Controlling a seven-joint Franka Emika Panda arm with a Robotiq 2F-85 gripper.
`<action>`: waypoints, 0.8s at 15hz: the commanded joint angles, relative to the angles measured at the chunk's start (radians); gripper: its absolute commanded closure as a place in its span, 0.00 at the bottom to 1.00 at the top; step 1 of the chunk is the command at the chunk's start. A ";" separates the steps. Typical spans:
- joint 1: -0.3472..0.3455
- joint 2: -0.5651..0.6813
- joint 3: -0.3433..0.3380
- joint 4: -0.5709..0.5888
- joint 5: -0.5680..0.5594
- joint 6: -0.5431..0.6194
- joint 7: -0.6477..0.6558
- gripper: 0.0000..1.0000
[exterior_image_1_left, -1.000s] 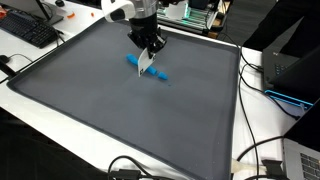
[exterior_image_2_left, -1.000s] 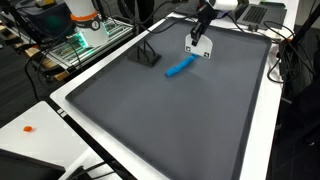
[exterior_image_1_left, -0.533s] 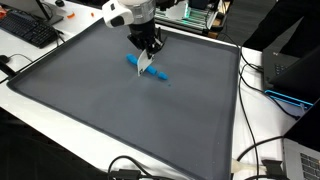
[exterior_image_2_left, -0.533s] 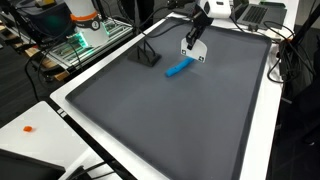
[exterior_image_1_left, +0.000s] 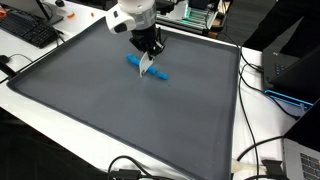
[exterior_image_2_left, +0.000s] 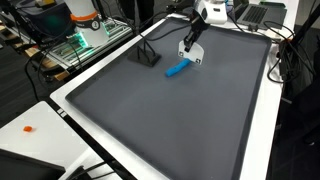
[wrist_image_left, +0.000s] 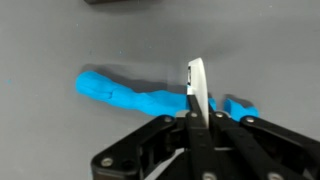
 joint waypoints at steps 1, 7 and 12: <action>-0.002 0.019 0.004 -0.012 -0.012 0.004 -0.016 0.99; -0.001 0.042 0.008 -0.014 -0.007 0.014 -0.020 0.99; -0.001 0.058 0.009 -0.012 -0.004 0.015 -0.022 0.99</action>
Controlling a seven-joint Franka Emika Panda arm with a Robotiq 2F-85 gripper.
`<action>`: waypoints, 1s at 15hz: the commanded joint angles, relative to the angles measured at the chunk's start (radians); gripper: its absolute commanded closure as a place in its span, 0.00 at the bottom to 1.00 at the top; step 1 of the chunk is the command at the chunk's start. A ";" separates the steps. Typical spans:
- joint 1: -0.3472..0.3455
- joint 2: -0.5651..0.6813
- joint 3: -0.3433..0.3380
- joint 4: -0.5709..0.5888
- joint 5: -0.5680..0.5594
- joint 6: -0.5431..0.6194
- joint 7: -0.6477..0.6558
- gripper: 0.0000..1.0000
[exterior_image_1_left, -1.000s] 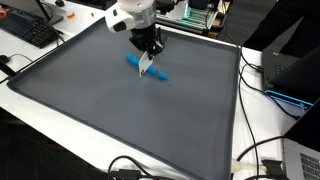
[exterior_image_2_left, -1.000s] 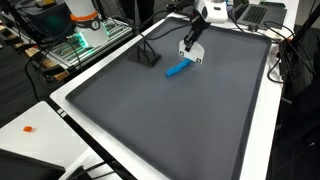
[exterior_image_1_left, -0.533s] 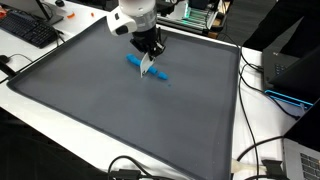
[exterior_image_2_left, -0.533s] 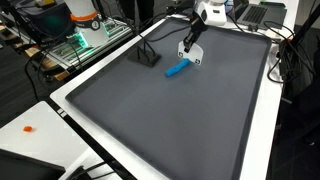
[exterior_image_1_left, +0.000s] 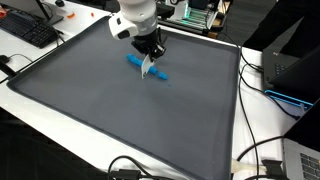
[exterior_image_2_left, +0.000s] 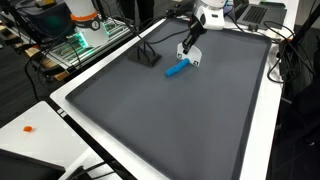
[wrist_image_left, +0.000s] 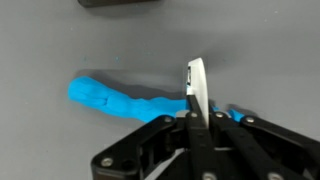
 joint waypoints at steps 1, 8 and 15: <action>-0.002 0.034 0.007 -0.012 -0.002 0.015 -0.017 0.99; -0.010 0.033 0.031 -0.005 0.044 0.017 -0.047 0.99; -0.007 0.013 0.023 -0.008 0.026 0.008 -0.037 0.99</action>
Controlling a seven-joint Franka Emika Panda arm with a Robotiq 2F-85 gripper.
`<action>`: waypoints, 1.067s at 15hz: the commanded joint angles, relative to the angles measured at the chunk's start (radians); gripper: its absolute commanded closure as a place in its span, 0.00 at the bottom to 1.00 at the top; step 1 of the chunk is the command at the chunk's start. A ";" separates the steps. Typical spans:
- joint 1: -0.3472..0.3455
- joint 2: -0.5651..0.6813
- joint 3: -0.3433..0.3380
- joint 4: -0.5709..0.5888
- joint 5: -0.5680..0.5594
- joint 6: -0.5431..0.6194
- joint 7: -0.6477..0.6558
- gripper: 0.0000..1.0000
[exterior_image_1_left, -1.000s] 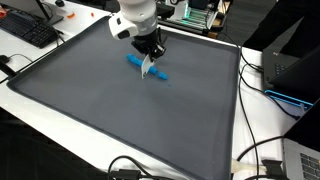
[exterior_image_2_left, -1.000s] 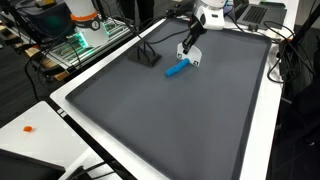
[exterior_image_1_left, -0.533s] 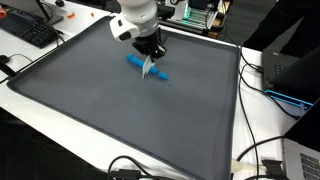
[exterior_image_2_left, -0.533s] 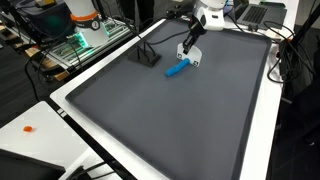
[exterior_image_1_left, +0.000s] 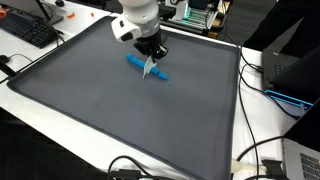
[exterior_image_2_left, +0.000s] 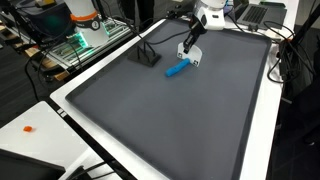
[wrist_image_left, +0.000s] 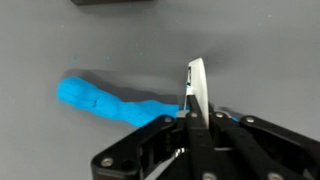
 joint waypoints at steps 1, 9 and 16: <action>-0.006 0.002 0.009 -0.010 0.015 0.005 -0.013 0.99; -0.003 -0.044 -0.002 -0.017 -0.008 -0.010 -0.004 0.99; -0.004 -0.092 -0.017 -0.016 -0.041 -0.016 0.005 0.99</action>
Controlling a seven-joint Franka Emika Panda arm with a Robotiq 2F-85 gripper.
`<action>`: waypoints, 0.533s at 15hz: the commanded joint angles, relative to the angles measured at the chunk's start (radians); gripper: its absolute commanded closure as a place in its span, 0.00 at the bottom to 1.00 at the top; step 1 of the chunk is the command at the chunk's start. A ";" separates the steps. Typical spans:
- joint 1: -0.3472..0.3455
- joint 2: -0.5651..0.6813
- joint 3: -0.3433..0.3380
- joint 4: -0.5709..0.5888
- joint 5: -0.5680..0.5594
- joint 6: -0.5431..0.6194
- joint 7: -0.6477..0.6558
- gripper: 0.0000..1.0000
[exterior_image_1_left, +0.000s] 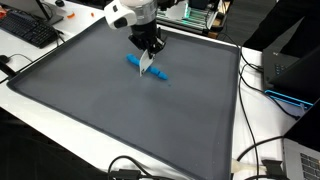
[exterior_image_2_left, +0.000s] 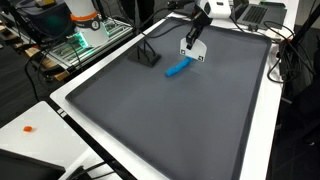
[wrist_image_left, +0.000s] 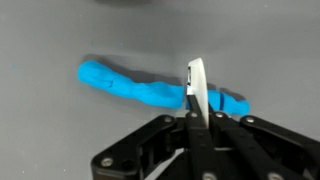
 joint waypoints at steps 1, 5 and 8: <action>-0.005 -0.038 -0.010 -0.017 -0.028 -0.014 0.005 0.99; -0.015 -0.045 -0.019 -0.019 -0.027 -0.011 0.003 0.99; -0.021 -0.040 -0.027 -0.021 -0.026 -0.010 0.004 0.99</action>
